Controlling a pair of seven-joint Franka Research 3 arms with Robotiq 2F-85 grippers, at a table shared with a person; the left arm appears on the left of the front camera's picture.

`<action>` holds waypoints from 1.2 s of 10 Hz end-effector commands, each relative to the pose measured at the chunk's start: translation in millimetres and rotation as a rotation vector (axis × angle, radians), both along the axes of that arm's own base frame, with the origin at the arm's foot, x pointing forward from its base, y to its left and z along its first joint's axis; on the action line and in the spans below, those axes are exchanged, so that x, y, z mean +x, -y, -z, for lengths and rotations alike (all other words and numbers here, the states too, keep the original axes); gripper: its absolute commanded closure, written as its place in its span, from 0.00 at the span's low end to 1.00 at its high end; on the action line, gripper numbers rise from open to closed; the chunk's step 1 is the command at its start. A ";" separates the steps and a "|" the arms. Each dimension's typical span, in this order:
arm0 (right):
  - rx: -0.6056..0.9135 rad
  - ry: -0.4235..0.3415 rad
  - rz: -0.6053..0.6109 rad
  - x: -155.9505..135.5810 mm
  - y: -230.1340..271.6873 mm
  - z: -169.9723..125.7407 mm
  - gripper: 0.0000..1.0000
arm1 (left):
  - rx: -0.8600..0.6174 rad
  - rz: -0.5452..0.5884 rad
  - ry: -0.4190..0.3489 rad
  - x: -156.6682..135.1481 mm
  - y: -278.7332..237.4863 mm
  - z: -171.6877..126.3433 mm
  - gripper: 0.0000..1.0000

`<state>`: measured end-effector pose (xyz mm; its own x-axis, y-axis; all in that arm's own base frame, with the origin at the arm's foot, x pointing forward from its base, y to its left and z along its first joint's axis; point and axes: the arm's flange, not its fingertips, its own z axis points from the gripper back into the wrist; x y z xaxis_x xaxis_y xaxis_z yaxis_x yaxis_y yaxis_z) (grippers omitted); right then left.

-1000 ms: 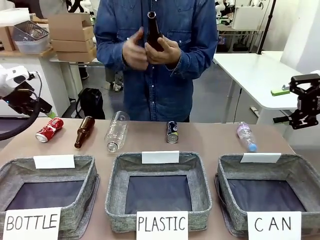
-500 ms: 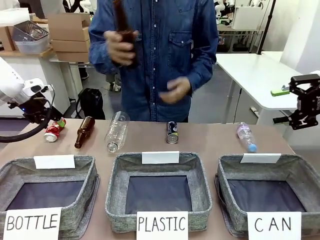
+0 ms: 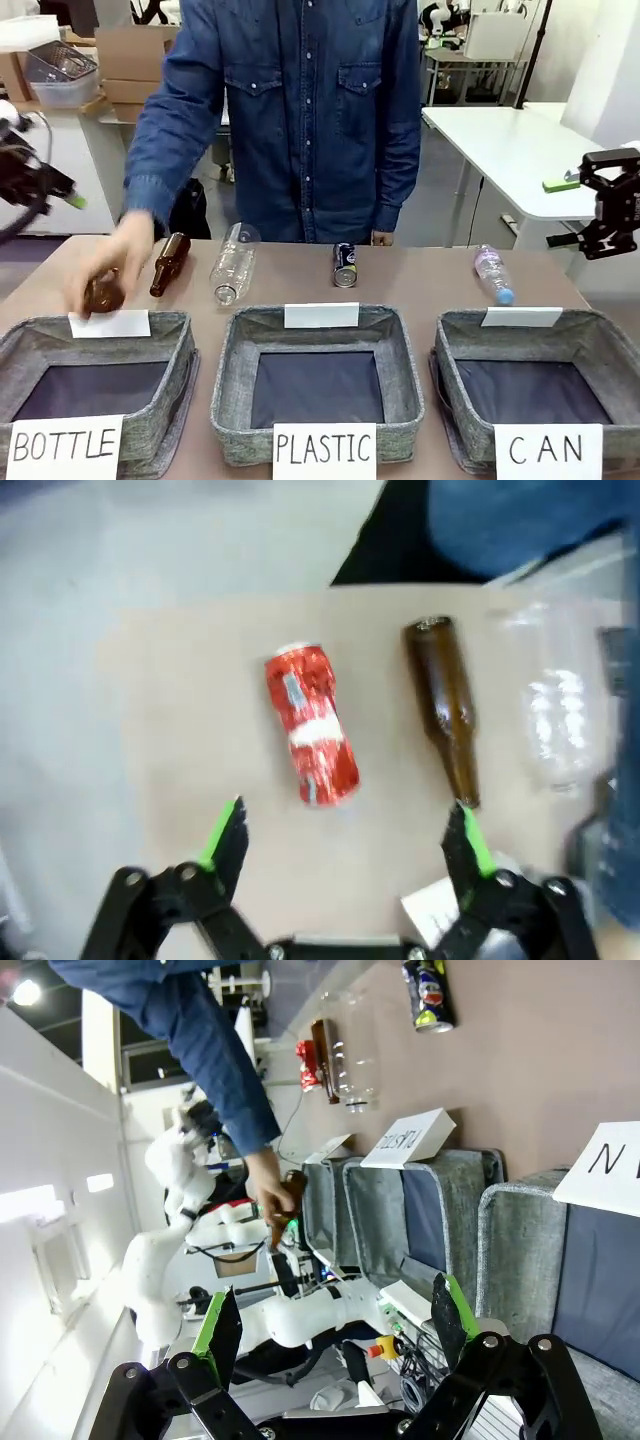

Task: Sort the can waste into the basket.
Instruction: Pick up the can waste from the table and place it in the right Fabric basket.

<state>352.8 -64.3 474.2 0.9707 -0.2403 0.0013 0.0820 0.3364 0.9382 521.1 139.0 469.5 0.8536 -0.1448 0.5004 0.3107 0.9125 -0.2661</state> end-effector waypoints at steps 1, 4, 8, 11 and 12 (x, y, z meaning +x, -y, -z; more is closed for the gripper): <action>0.008 0.027 -0.011 2.1 0.8 -1.1 0.00 | -0.003 0.243 0.006 -87.6 -20.4 -27.9 0.00; 0.008 0.027 -0.011 2.1 0.8 -1.1 0.00 | -0.197 0.438 0.087 -154.3 -75.4 -47.5 0.00; 0.008 0.027 -0.011 2.1 0.8 -1.1 0.00 | -0.380 0.442 0.134 -169.7 -95.0 -40.0 0.00; 0.008 0.027 -0.011 2.1 0.8 -1.1 0.00 | -0.434 0.497 0.136 -134.4 -67.7 -31.6 0.00; 0.008 0.027 -0.011 2.1 0.8 -1.1 0.00 | -0.399 0.475 0.151 -100.3 -39.5 -25.6 0.00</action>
<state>353.2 -64.6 474.3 0.9707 -0.2403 0.0006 0.0828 0.3369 0.9379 397.0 191.4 494.9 0.6727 -0.2669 0.6901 0.7108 0.4922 -0.5025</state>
